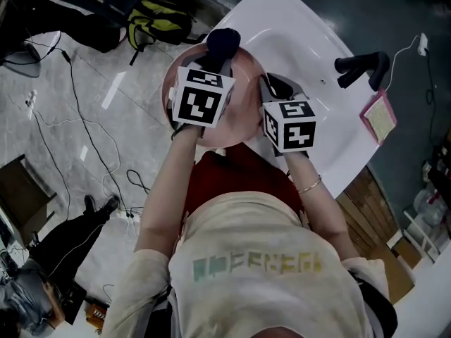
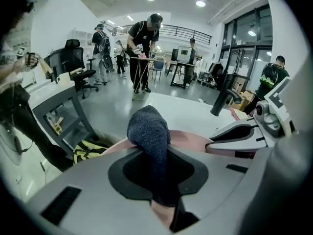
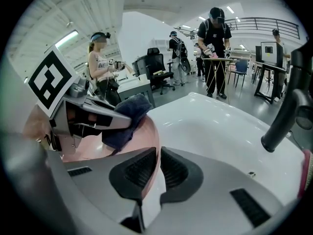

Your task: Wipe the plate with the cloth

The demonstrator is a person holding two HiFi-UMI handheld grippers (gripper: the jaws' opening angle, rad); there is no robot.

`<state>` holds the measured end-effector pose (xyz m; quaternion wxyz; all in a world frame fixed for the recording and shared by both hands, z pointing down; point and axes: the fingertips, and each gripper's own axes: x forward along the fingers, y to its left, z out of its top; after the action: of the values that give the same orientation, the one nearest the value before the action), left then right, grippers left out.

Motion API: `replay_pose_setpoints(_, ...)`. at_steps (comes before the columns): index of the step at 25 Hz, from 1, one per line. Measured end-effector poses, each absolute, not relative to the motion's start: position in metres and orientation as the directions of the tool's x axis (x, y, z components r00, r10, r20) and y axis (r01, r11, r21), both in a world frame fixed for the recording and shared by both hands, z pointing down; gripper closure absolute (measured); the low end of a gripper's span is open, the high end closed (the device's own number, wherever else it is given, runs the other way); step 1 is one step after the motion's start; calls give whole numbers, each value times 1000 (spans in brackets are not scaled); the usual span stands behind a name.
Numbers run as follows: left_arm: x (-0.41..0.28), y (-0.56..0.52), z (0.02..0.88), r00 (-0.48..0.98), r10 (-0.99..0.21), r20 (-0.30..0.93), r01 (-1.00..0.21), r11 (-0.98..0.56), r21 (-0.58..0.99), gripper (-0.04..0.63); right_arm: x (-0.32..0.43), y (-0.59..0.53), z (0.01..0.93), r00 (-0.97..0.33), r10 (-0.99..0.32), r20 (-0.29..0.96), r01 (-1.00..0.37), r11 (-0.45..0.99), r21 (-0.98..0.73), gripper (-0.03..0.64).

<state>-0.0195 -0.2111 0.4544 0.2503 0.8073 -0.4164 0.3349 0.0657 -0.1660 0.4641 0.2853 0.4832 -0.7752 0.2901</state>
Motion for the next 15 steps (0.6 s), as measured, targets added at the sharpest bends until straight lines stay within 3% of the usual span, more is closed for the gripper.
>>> replay_pose_setpoints(15, -81, -205, 450, 291, -557, 778, -903, -429, 31, 515, 62, -161, 463, -369, -580, 726, -911, 380, -159, 563)
